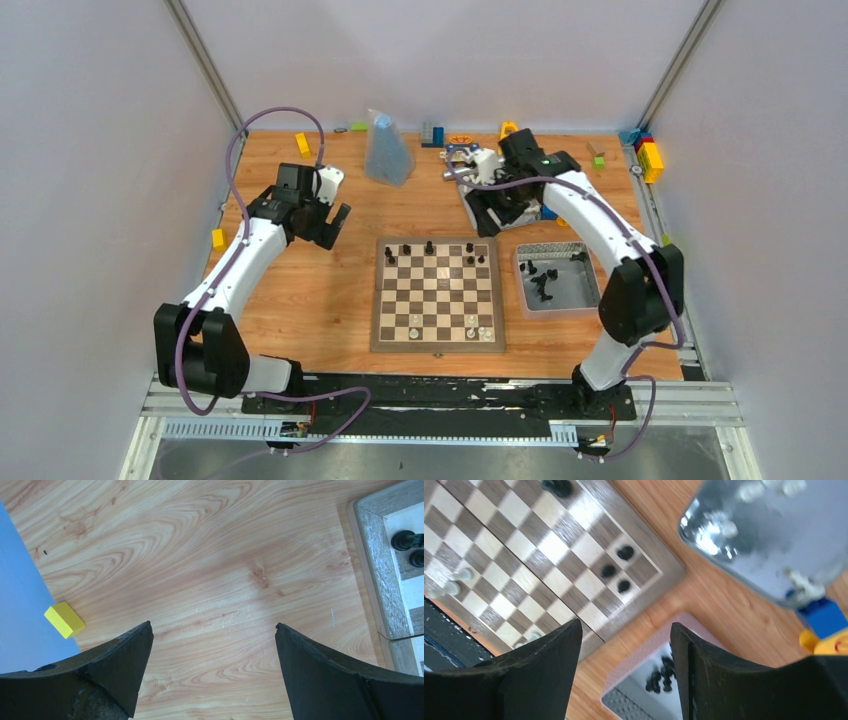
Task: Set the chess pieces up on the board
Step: Pick up the chess piece from the storage box.
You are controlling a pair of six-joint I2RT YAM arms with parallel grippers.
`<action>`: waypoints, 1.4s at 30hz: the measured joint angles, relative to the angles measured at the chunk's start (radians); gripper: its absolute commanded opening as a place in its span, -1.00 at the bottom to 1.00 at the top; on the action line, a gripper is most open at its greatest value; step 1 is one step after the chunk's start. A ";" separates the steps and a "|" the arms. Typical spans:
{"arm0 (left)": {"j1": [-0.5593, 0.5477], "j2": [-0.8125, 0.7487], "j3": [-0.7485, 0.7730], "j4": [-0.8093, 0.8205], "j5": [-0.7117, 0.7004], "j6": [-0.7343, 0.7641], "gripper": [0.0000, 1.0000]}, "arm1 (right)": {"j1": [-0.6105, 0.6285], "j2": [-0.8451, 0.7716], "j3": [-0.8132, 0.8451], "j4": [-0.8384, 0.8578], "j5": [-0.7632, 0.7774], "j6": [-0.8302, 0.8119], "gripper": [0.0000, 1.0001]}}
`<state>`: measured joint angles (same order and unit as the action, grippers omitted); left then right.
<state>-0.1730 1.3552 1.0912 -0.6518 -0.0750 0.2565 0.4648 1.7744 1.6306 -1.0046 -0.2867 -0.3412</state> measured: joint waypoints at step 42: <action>0.000 -0.010 0.000 -0.002 0.107 0.018 1.00 | -0.311 -0.191 -0.631 0.210 0.116 -0.030 -0.61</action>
<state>-0.1730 1.3449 1.0912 -0.6537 0.0322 0.2749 0.1535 1.5833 0.9997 -0.7948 -0.1711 -0.3714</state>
